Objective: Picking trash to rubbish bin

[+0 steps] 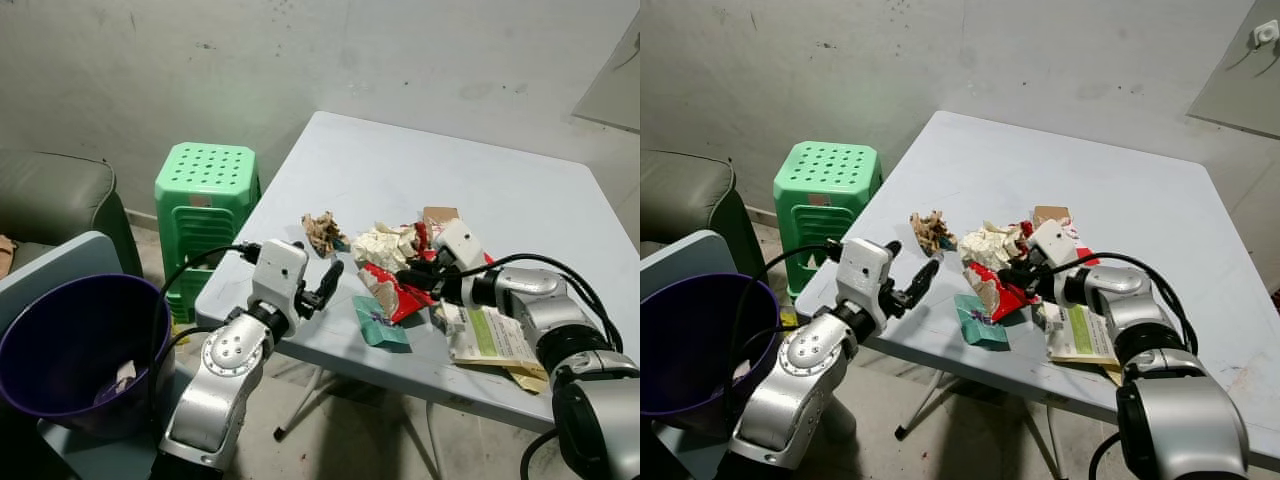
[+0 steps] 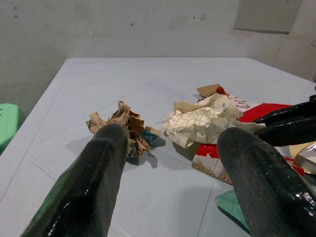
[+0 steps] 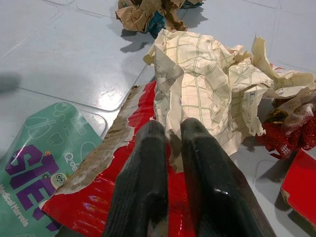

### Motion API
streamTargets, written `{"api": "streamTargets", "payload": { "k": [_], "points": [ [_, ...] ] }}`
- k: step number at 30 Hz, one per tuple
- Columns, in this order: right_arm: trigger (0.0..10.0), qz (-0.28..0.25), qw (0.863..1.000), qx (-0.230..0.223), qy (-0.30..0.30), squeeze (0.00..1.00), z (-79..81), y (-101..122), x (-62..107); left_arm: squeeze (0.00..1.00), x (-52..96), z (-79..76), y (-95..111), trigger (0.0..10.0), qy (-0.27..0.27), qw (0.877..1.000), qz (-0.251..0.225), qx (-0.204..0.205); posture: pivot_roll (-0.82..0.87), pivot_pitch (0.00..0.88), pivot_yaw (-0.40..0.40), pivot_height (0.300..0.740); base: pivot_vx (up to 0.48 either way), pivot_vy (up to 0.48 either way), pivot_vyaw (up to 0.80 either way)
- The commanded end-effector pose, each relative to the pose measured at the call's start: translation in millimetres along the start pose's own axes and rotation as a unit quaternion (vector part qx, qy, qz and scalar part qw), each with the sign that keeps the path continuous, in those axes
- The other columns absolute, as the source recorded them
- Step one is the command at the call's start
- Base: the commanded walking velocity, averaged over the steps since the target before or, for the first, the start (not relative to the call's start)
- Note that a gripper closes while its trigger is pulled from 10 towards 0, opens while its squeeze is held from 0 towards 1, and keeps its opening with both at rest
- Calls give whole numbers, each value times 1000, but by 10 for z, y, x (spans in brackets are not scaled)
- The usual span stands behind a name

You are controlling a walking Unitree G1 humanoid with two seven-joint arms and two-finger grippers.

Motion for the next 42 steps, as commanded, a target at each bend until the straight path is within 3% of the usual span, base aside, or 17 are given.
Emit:
{"api": "streamTargets", "payload": {
  "k": [1, 14, 26, 31, 42],
  "points": [
    [0, 5, 1000, -4, -8, 0, -32, -38, 53, 0, -22, -13, 27, 10000, 2, 1000, -2, -2, 25, 36, -125, 740, 0, 0, 0],
    [0, -4, 1000, 0, -7, 0, -27, -36, 59, 0, -26, -3, 29, 10000, 4, 1000, -4, -5, 23, 34, -122, 740, 0, 0, 0],
    [0, -122, 991, -35, -35, 0, -121, 146, 161, 0, -116, 71, 83, 10000, 7, 1000, -17, -16, 6, 0, -100, 740, 0, 0, 0],
    [0, -208, 975, -70, -38, 0, -158, 223, 277, 0, -235, 131, 173, 10000, 3, 999, -31, -25, -14, 0, -77, 740, 0, 0, 0],
    [0, -314, 941, -111, -62, 0, -93, 249, 397, 0, -349, 230, 237, 10000, 9, 999, -51, -16, -23, 0, -62, 740, 0, 0, 0]
  ]
}}
Point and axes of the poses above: a point about 5 cm out from each wrist's last joint towards the gripper, its own x axis pointing back from the gripper into the wrist, its own y axis along the axis of the wrist's last joint, z = x × y, the point moved 1 cm from there along -x, pointing out of the wrist towards the gripper, and after that the axes turned 4 degrees about x, right-handed, at the moved point
